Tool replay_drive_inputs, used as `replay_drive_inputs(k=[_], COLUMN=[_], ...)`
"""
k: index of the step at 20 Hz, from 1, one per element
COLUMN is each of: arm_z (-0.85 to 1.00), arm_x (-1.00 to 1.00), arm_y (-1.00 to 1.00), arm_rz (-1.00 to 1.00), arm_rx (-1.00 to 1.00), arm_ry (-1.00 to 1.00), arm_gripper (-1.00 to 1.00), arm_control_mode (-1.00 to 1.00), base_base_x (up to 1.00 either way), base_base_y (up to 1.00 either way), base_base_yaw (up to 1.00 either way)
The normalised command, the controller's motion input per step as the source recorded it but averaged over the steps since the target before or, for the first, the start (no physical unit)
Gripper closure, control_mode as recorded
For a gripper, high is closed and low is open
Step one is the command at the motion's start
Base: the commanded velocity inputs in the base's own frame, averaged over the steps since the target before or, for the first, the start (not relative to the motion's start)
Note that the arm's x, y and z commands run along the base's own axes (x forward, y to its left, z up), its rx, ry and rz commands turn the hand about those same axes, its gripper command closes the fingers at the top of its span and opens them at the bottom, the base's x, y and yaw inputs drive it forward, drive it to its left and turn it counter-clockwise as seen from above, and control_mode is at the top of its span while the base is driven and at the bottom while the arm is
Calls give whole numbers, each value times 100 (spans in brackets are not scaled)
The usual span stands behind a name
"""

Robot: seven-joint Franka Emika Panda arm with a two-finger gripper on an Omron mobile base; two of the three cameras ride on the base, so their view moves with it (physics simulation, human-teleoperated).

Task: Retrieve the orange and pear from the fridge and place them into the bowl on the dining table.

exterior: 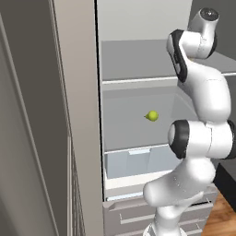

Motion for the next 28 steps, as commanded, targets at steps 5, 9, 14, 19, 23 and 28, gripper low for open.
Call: replay_drive_inputs(k=[5, 9, 14, 19, 23, 28], arm_z=[-11, 5, 23, 13, 1, 0], arm_x=[-100, -100, -100, -100, -100, -60], arm_y=[66, 43, 12, 3, 0, 1], arm_rz=[13, 13, 12, 11, 12, 7], arm_rx=[-10, -8, -3, -1, -2, -2], arm_ry=[-13, -16, -12, -9, -12, -6], arm_gripper=[100, 100, 100, 100, 100, 100], arm_control_mode=[-100, -100, -100, -100, -100, 100], base_base_x=[0, 0, 0, 0, 0, -39], base_base_y=[0, 0, 0, 0, 0, 3], base_base_yaw=[0, 0, 0, 0, 0, 3])
